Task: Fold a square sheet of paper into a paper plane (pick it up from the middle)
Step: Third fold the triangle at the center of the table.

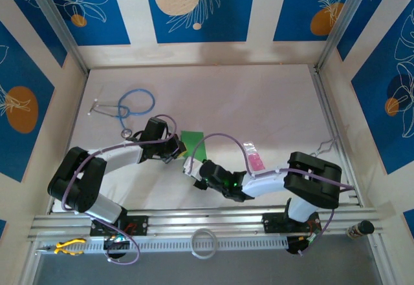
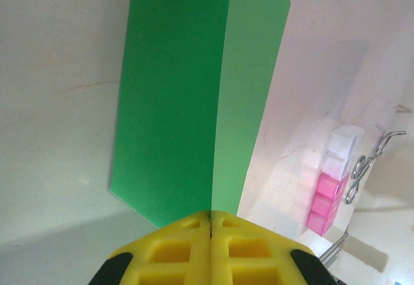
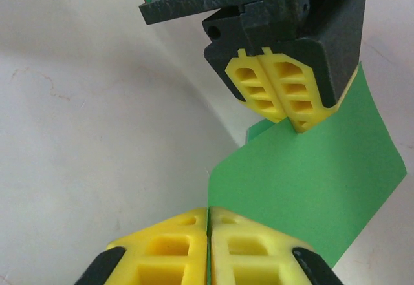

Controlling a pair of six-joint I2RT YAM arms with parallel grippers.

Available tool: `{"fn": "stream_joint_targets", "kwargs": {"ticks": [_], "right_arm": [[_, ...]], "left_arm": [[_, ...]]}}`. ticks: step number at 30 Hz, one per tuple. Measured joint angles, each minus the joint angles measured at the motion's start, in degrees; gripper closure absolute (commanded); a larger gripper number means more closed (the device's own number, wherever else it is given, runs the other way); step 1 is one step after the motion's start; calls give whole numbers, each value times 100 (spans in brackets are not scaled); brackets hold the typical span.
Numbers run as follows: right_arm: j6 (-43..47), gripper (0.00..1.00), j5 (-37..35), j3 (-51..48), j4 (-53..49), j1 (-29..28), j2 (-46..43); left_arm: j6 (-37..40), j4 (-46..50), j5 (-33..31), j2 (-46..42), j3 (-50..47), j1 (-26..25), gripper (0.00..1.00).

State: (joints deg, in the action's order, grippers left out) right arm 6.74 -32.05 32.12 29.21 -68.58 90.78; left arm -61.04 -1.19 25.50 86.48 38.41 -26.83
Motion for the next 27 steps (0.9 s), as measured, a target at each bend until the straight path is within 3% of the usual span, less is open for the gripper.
{"fn": "stream_joint_targets", "kwargs": {"ticks": [2, 6, 12, 19, 27], "right_arm": [[-94, 94, 98, 0, -46, 52, -37], [-262, 95, 343, 0, -164, 157, -79], [-728, 95, 1255, 2, -428, 533, -184], [-1456, 96, 3073, 271, -874, 1292, -205], [-1790, 96, 4002, 380, -916, 1567, -52]], "left_arm": [[2, 2, -2, 0, 0, 0, 93], [50, 74, -46, -7, 2, 4, 72], [446, 820, -531, -343, 256, 28, 61], [1202, 1279, -796, -699, 828, 114, 67], [1687, 1241, -149, 356, 1517, 133, 80]]}}
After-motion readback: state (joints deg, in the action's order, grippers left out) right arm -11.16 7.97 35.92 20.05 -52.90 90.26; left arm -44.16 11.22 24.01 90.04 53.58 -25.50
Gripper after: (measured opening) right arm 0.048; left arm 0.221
